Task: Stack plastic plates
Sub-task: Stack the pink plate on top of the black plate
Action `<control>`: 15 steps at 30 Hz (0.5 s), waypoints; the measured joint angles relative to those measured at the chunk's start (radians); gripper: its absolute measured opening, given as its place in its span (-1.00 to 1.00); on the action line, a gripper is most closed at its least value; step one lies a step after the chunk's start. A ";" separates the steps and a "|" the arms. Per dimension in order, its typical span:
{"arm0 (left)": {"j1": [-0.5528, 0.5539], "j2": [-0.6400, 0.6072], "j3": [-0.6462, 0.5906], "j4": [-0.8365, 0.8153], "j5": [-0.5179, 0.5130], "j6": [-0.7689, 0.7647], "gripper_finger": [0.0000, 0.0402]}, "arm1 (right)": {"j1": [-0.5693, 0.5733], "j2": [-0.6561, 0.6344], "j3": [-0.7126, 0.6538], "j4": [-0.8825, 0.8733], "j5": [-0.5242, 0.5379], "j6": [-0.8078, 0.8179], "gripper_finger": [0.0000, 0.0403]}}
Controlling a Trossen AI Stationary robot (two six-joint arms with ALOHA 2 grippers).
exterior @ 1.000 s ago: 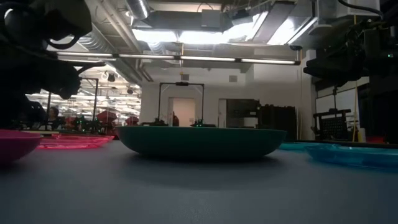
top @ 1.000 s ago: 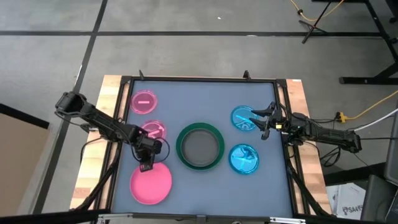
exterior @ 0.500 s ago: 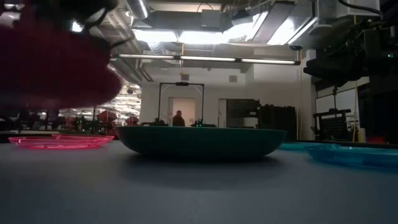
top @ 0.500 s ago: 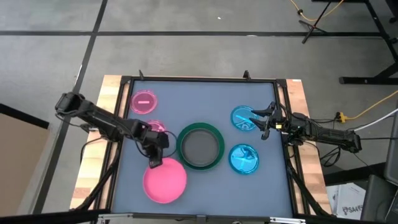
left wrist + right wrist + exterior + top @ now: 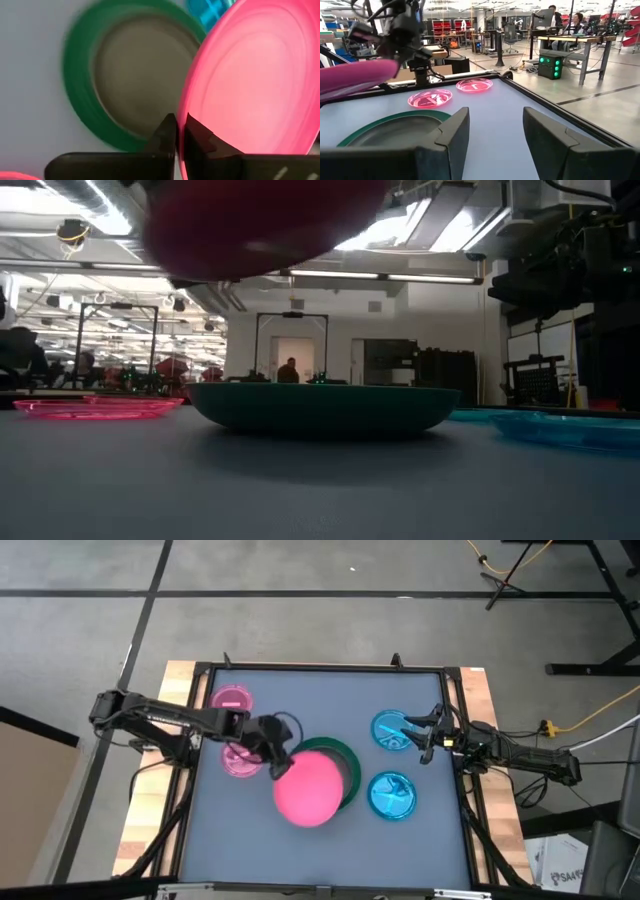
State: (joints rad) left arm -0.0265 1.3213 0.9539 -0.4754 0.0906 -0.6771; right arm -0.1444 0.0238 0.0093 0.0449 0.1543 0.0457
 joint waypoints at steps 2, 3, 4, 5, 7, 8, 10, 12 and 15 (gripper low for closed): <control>0.034 0.022 0.020 0.006 -0.003 0.007 -0.97 | 0.000 0.000 0.000 0.000 0.000 0.001 -0.12; 0.050 0.037 0.029 0.015 -0.001 0.014 -0.97 | 0.000 0.000 0.000 0.000 -0.001 0.002 -0.12; 0.064 0.056 0.039 0.020 0.003 0.024 -0.97 | 0.000 0.000 0.000 0.000 -0.002 0.002 -0.12; 0.076 0.078 0.048 0.019 0.005 0.032 -0.97 | 0.000 0.000 0.000 0.000 -0.004 0.002 -0.12; 0.098 0.123 0.067 0.016 0.006 0.052 -0.97 | 0.000 0.000 0.000 -0.001 -0.005 0.002 -0.12; 0.108 0.145 0.076 0.016 0.006 0.062 -0.97 | 0.000 0.000 0.000 0.000 -0.005 0.002 -0.12; 0.125 0.188 0.095 0.015 0.006 0.083 -0.97 | 0.000 0.000 0.000 0.000 -0.005 0.002 -0.12; 0.141 0.222 0.108 0.014 0.006 0.091 -0.97 | 0.000 0.000 0.000 0.000 -0.005 0.002 -0.12; 0.163 0.267 0.122 0.013 0.006 0.114 -0.97 | 0.000 0.000 0.000 0.000 -0.005 0.002 -0.12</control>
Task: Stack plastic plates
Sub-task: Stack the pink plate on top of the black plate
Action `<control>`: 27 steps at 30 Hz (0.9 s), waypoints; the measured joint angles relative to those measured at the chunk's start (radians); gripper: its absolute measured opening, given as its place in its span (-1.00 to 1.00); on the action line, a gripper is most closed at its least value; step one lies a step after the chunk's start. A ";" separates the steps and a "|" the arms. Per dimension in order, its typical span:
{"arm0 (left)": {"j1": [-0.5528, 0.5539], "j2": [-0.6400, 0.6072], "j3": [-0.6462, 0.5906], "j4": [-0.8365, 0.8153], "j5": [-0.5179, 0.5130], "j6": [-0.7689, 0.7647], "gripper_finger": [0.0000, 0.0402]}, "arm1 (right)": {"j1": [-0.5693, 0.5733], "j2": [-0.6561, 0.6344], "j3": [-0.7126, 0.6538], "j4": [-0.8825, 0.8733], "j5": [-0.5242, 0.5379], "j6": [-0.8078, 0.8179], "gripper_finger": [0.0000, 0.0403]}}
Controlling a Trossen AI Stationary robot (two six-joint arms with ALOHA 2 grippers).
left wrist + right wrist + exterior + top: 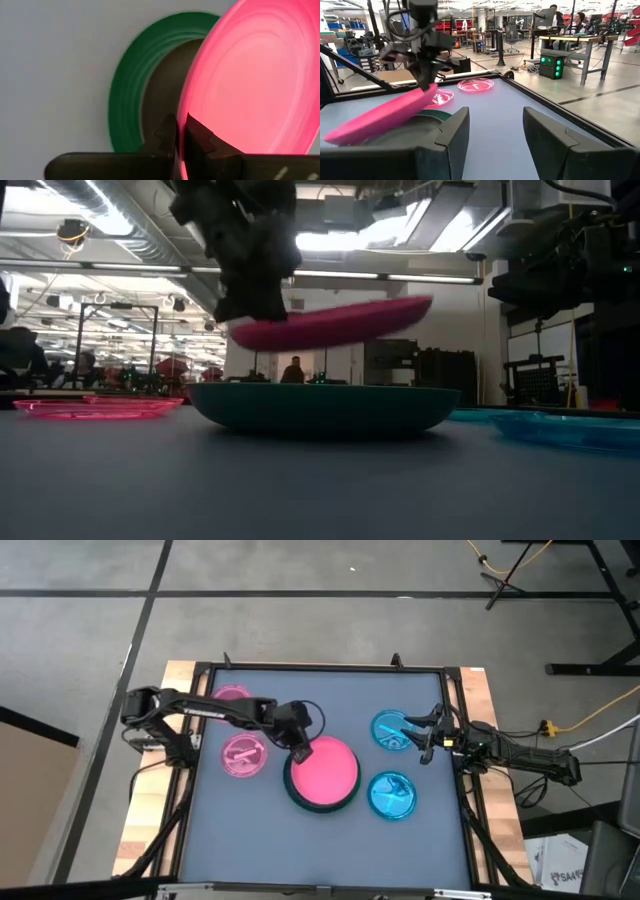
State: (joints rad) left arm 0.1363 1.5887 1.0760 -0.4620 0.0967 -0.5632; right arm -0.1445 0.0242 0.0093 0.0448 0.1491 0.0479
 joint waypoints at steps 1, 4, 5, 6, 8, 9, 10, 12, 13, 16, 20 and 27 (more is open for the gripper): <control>0.007 0.013 0.004 0.001 0.001 0.006 -0.97 | 0.000 0.000 0.000 0.000 0.000 0.000 -0.12; 0.025 0.051 0.008 0.005 0.009 0.023 -0.97 | 0.000 0.000 0.000 0.002 0.001 0.000 -0.12; 0.030 0.063 0.008 0.003 0.020 0.028 -0.97 | 0.000 0.000 0.000 0.002 0.001 0.000 -0.12; 0.034 0.076 0.008 0.003 0.031 0.034 -0.96 | 0.000 0.000 0.000 0.002 0.000 0.000 -0.12; 0.039 0.099 0.008 0.003 0.044 0.048 -0.96 | 0.000 0.000 0.000 0.003 0.001 0.000 -0.12; 0.041 0.108 0.008 0.003 0.044 0.051 -0.96 | 0.000 0.000 0.000 0.003 0.001 0.000 -0.12; 0.041 0.116 0.008 0.003 0.044 0.055 -0.96 | 0.000 0.000 0.000 0.003 0.001 0.000 -0.12; 0.041 0.130 0.008 0.003 0.044 0.074 -0.96 | 0.000 0.000 0.000 0.004 0.001 0.000 -0.12; 0.041 0.136 0.008 0.003 0.043 0.082 -0.96 | 0.000 0.000 0.000 0.004 0.001 0.000 -0.12; 0.041 0.152 0.008 0.007 0.045 0.100 -0.96 | 0.000 0.000 0.000 0.004 0.001 0.000 -0.12; 0.041 0.161 0.008 0.003 0.049 0.111 -0.96 | 0.000 0.000 0.001 0.005 0.001 0.000 -0.12; 0.050 0.163 0.008 -0.002 0.043 0.140 -0.87 | 0.000 0.000 0.002 -0.005 0.000 0.000 -0.12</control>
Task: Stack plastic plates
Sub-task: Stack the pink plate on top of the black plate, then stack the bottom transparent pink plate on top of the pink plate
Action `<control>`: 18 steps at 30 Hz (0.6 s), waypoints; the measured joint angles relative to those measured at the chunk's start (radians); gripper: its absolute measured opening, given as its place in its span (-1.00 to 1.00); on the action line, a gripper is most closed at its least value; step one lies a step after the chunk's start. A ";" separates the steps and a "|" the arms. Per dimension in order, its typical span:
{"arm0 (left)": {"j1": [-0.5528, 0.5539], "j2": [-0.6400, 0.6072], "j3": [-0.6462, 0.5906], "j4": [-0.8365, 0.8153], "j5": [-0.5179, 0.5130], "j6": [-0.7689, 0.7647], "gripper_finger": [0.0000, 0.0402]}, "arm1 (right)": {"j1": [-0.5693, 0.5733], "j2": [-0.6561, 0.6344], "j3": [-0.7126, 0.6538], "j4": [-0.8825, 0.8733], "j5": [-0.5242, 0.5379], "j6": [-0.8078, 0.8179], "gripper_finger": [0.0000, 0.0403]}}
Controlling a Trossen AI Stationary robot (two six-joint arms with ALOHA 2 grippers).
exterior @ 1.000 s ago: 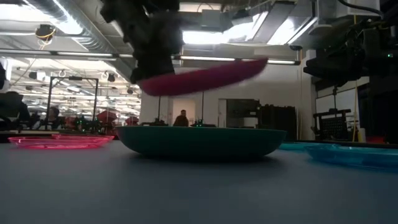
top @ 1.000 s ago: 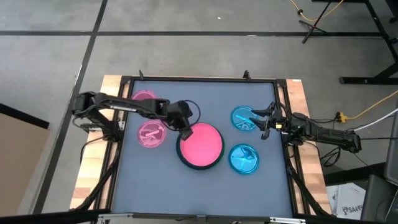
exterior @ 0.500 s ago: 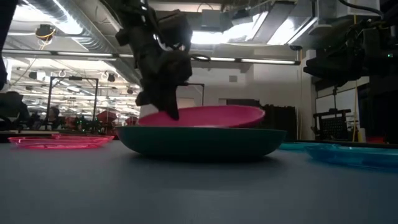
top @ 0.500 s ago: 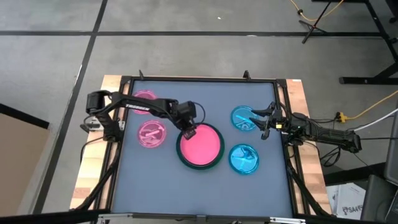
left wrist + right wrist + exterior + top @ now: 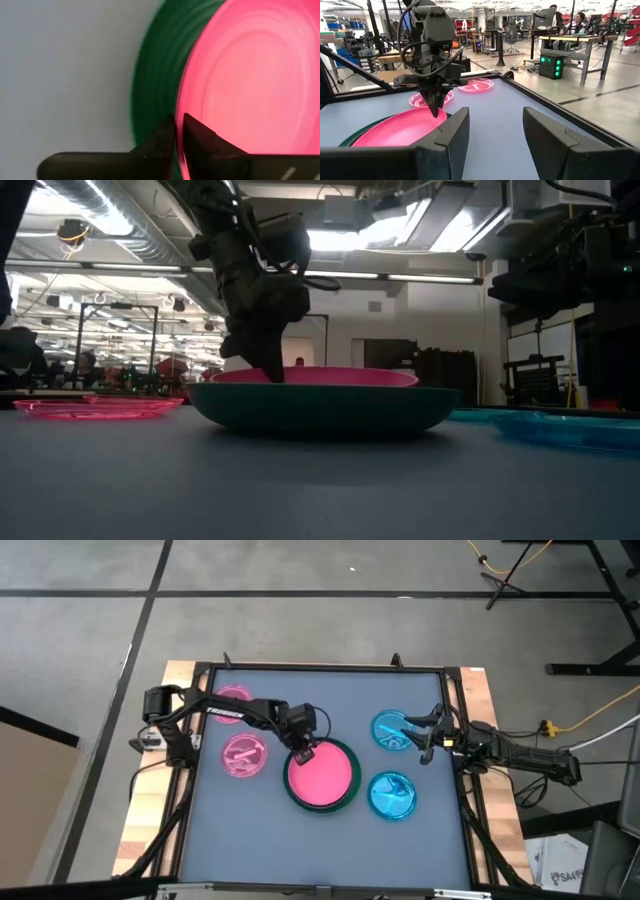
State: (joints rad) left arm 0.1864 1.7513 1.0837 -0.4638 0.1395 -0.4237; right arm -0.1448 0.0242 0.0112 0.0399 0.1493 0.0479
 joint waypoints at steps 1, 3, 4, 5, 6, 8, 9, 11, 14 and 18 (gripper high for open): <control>0.002 0.000 0.000 0.000 -0.003 0.000 -0.85 | 0.000 0.000 0.000 -0.004 0.000 0.000 -0.12; 0.004 0.000 0.000 0.000 -0.005 0.000 -0.80 | 0.000 0.000 0.001 -0.007 -0.001 0.000 -0.12; 0.006 0.000 0.000 0.001 -0.006 -0.003 -0.77 | 0.000 0.000 0.001 -0.007 -0.001 0.000 -0.12; 0.010 0.000 0.000 0.001 -0.006 -0.005 -0.74 | 0.000 0.000 0.001 -0.007 -0.001 0.000 -0.12; 0.012 0.000 0.000 0.001 -0.005 -0.007 -0.70 | 0.000 0.000 0.001 -0.007 -0.001 0.000 -0.12; 0.016 0.000 0.000 0.001 -0.005 -0.007 -0.61 | 0.000 0.000 0.001 -0.007 -0.001 0.000 -0.12; 0.019 0.000 0.000 0.001 -0.006 -0.007 -0.57 | 0.000 0.000 0.001 -0.008 -0.001 0.000 -0.12; 0.024 0.000 0.000 0.001 -0.001 -0.002 -0.50 | 0.000 0.000 0.001 -0.008 -0.001 0.000 -0.12; 0.024 -0.020 -0.002 -0.015 -0.005 0.028 -0.42 | 0.000 0.000 0.001 -0.006 0.000 -0.001 -0.12; 0.007 -0.077 -0.002 -0.084 -0.023 0.063 -0.39 | 0.000 0.000 0.001 0.013 0.001 0.023 -0.12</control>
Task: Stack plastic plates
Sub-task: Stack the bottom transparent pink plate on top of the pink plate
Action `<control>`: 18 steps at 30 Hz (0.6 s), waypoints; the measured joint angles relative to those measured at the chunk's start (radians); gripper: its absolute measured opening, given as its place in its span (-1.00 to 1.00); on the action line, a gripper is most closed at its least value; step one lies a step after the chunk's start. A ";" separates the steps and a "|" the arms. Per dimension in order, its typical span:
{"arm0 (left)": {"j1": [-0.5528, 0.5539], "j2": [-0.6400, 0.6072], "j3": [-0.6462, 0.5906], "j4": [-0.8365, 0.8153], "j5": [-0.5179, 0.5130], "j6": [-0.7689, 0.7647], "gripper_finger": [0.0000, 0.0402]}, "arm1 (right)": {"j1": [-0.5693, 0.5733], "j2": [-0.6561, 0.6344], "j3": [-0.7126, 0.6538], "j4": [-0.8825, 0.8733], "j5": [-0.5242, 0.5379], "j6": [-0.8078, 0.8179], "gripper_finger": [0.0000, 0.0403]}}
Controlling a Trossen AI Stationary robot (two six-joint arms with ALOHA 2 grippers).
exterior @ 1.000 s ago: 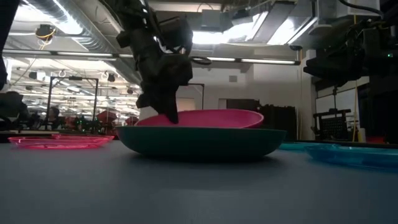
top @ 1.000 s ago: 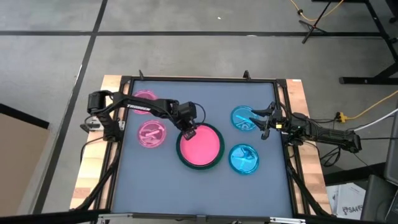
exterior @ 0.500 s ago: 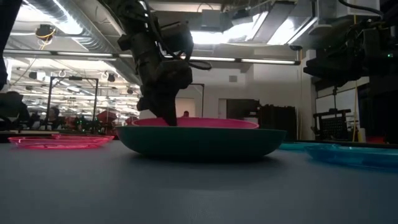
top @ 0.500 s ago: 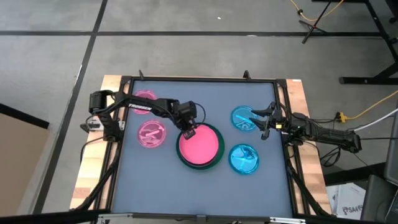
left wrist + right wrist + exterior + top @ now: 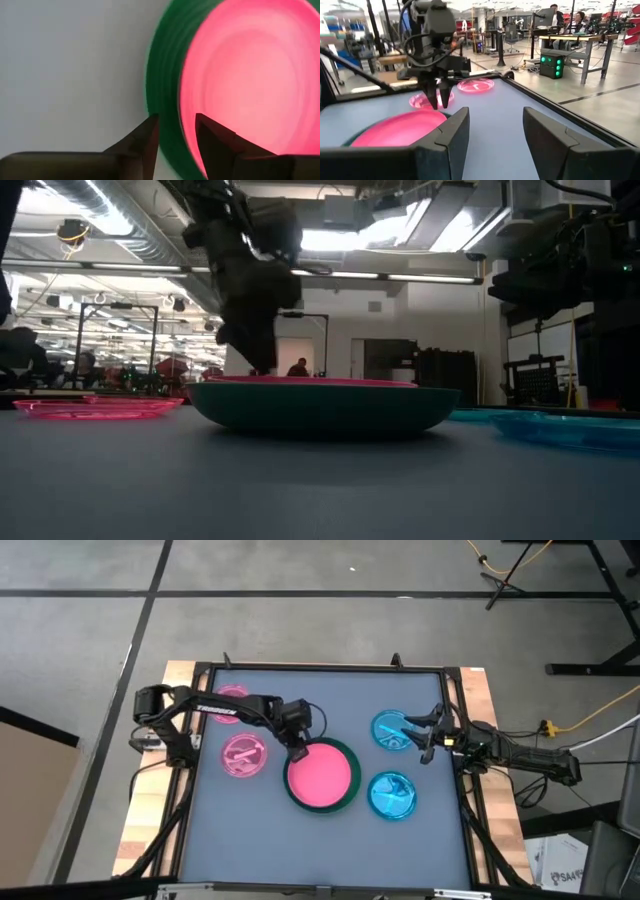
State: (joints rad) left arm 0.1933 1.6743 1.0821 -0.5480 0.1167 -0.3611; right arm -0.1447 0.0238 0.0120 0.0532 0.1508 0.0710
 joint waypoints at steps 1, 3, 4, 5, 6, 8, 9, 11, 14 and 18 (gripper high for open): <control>-0.007 -0.015 0.000 -0.025 -0.008 0.007 -0.39 | 0.000 0.000 0.000 0.003 0.006 0.005 -0.12; -0.016 -0.049 0.000 -0.088 -0.032 0.006 -0.39 | 0.000 0.000 0.000 0.003 0.023 0.008 -0.12; -0.020 -0.067 0.000 -0.110 -0.049 0.003 -0.39 | 0.000 0.000 0.000 0.000 0.030 0.008 -0.12; -0.025 -0.086 0.000 -0.123 -0.076 -0.002 -0.39 | 0.000 0.000 0.000 -0.002 0.035 0.008 -0.12; -0.032 -0.103 0.000 -0.134 -0.105 -0.005 -0.39 | 0.000 0.000 0.000 -0.002 0.042 0.008 -0.12; -0.049 -0.136 0.000 -0.169 -0.157 -0.017 -0.39 | 0.000 0.000 0.000 -0.002 0.055 0.009 -0.12; -0.061 -0.150 0.000 -0.180 -0.177 -0.019 -0.39 | 0.000 0.000 0.000 -0.003 0.061 0.009 -0.12; -0.092 -0.175 0.000 -0.213 -0.218 -0.023 -0.39 | 0.000 0.000 0.000 -0.003 0.067 0.009 -0.12; -0.158 -0.203 0.000 -0.279 -0.293 -0.031 -0.39 | 0.000 0.000 0.000 -0.003 0.067 0.010 -0.12; -0.260 -0.229 -0.037 -0.331 -0.382 -0.084 -0.39 | 0.000 0.000 0.000 -0.003 0.067 0.003 -0.12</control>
State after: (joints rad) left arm -0.0663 1.4448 1.0446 -0.8787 -0.2654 -0.4451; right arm -0.1446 0.0238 0.0116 0.0505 0.2178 0.0741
